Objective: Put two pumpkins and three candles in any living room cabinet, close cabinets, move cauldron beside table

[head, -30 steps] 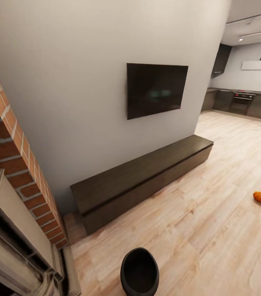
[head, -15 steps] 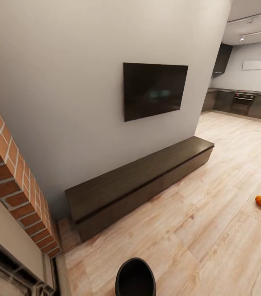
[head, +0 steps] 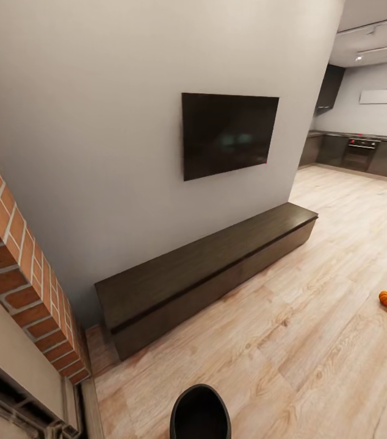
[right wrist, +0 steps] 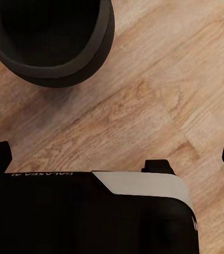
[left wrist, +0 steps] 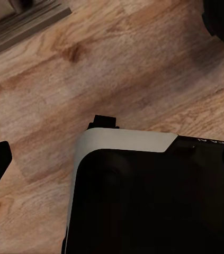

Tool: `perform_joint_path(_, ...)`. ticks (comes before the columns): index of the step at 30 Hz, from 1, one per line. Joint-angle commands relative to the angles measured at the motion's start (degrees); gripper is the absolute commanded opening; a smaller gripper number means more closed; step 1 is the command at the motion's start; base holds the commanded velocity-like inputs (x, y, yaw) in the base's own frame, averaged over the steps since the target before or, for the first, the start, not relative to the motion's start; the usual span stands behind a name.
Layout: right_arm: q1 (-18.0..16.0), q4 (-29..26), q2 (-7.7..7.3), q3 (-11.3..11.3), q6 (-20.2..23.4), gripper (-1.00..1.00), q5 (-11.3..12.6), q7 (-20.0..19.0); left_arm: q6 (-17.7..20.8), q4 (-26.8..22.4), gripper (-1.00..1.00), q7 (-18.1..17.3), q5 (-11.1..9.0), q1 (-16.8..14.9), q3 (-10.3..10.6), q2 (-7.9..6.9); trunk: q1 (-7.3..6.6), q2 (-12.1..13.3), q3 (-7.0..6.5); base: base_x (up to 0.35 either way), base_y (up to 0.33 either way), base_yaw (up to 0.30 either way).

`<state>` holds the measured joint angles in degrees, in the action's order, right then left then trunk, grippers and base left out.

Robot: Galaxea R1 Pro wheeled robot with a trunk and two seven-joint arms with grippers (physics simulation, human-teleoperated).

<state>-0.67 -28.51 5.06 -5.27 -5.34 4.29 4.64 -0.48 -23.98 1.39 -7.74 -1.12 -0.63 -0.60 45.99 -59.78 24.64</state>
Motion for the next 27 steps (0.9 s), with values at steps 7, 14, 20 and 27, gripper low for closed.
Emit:
perform_joint_path(7, 0.0, 0.0, -0.05, -0.4, -0.2, 1.0, 0.5, 0.5, -0.1, 0.0, 1.0, 0.1, -0.6, 0.0, 0.1, 0.04, 0.44, -0.8, 0.42, 0.0, 0.0, 0.0)
perform_joint_path(14, 0.0, 0.0, -0.05, -0.4, -0.2, 1.0, 0.5, 0.5, -0.1, 0.0, 1.0, 0.1, -0.7, 0.0, 0.1, -0.01, -0.22, 0.4, -0.12, 0.0, 0.0, 0.0)
perform_joint_path(20, 0.0, 0.0, -0.05, -0.4, 0.0, 1.0, 0.5, 0.5, -0.1, 0.0, 1.0, 0.1, -0.8, 0.0, 0.1, -0.01, -1.54, 2.8, -1.2, 0.0, 0.0, 0.0)
perform_joint_path(27, 0.0, 0.0, -0.05, -0.4, -0.2, 1.0, 0.5, 0.5, -0.1, 0.0, 1.0, 0.1, -0.7, 0.0, 0.2, -0.01, -3.07, 5.6, -2.46, 0.0, 0.0, 0.0)
